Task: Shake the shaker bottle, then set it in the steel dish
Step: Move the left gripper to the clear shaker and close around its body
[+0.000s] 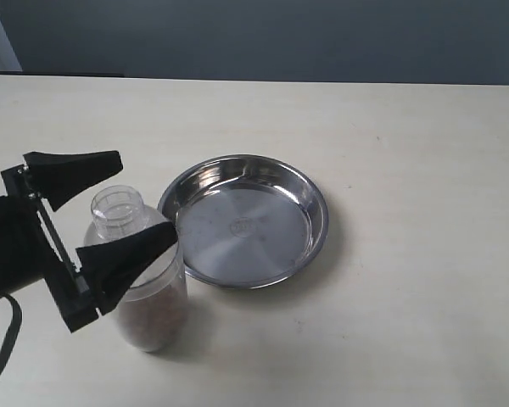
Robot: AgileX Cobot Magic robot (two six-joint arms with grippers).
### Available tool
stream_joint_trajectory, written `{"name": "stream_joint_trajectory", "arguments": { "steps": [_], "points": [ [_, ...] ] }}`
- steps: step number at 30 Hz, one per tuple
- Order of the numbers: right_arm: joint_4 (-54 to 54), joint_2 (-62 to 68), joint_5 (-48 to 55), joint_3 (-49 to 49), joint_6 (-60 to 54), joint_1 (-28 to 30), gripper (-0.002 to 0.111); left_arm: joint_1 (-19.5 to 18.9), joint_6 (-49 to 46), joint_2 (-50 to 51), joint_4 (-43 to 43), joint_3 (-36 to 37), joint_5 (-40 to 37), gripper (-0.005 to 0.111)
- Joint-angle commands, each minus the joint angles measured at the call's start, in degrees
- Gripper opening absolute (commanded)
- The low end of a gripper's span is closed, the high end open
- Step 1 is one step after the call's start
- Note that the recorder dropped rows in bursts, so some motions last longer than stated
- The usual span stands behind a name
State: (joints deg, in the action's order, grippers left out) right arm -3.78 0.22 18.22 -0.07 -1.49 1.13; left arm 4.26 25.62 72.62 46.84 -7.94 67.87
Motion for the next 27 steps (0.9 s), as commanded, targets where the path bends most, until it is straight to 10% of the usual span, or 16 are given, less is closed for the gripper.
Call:
{"name": "stream_joint_trajectory", "arguments": {
  "steps": [1, 27],
  "points": [
    [0.07, -0.22, -0.68, 0.07, 0.00, 0.05, -0.001, 0.46, -2.67, 4.04, 1.33, -0.23, 1.89, 0.105],
    [0.07, -0.22, -0.68, 0.07, 0.00, 0.05, -0.001, 0.46, -14.15, 12.42, -4.72, 4.68, 2.09, 0.105]
  ]
}}
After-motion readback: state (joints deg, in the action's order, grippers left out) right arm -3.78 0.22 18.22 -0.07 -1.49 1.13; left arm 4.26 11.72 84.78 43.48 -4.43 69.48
